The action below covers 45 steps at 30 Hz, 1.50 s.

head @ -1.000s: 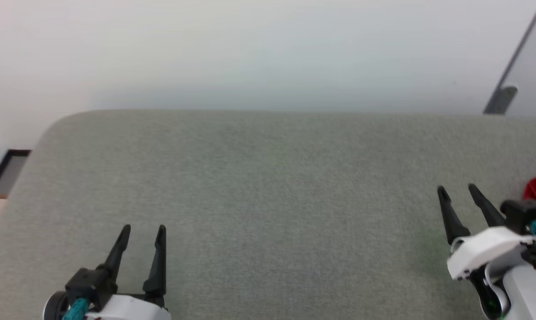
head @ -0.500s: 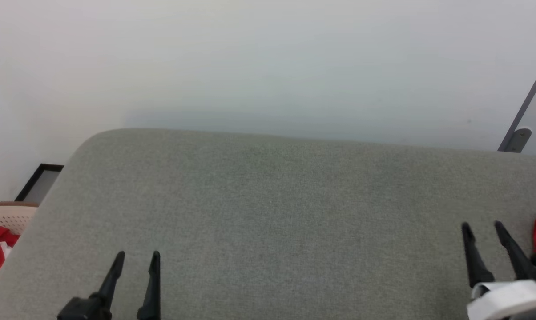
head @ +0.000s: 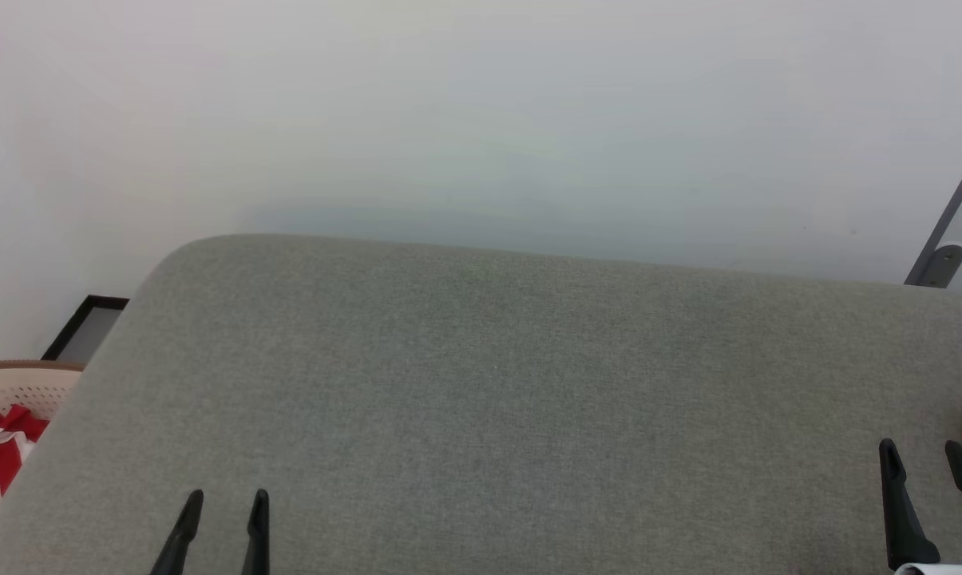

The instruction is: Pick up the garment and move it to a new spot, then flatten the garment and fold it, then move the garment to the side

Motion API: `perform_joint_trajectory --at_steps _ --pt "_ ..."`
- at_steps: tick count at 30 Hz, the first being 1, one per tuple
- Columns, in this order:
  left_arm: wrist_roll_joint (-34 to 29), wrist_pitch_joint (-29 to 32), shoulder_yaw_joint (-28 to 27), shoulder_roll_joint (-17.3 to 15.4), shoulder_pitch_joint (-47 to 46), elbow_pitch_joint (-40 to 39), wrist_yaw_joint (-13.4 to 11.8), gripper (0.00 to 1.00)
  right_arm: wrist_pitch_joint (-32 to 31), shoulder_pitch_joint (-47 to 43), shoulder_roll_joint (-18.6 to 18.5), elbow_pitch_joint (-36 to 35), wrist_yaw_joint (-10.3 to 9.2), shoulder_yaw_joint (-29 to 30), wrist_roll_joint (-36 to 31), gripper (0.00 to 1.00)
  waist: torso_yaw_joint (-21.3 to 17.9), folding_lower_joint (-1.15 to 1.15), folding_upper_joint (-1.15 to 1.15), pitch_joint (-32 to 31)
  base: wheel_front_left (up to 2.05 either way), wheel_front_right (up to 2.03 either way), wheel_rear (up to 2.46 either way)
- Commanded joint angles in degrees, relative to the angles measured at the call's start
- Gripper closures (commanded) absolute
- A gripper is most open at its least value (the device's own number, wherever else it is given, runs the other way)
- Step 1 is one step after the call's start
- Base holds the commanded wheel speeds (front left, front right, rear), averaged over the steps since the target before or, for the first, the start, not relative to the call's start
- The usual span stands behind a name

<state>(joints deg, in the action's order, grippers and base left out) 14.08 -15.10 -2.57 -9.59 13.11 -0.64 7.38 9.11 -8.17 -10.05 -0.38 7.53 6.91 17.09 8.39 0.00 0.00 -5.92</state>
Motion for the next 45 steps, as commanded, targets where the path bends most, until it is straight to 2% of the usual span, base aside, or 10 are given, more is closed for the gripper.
perform_joint_trajectory --at_steps 1,11,37,38,45 --pt "0.15 -0.02 -0.14 0.12 0.40 -0.29 0.11 0.00 -0.23 -0.76 0.32 -0.71 -0.10 0.18 -0.31 0.00 -0.08 0.00 0.00 0.10 0.00 0.00 0.00" --pt "0.24 -0.02 0.11 0.74 -0.21 -0.76 0.11 0.00 -1.28 -2.27 2.15 -4.57 -0.10 1.01 -0.80 0.00 -0.54 0.00 0.00 0.26 0.00 0.00 0.00" --pt "2.07 -0.02 -0.76 2.26 0.87 -0.05 0.12 0.00 -1.37 -2.71 3.87 -5.77 -0.10 1.39 0.64 0.00 -1.01 0.00 0.00 0.64 0.00 0.00 0.00" --pt "2.08 0.00 -0.73 2.26 0.35 -0.10 0.00 1.00 -1.55 -2.42 3.72 -5.54 0.00 1.55 0.48 1.00 -1.00 0.00 0.00 0.63 0.00 0.00 0.00" --pt "3.94 0.44 -0.27 3.17 0.55 3.08 -0.02 1.00 -2.05 -2.89 4.65 -1.90 0.01 1.59 2.14 1.00 -1.16 0.00 0.00 0.75 0.00 0.00 0.00"
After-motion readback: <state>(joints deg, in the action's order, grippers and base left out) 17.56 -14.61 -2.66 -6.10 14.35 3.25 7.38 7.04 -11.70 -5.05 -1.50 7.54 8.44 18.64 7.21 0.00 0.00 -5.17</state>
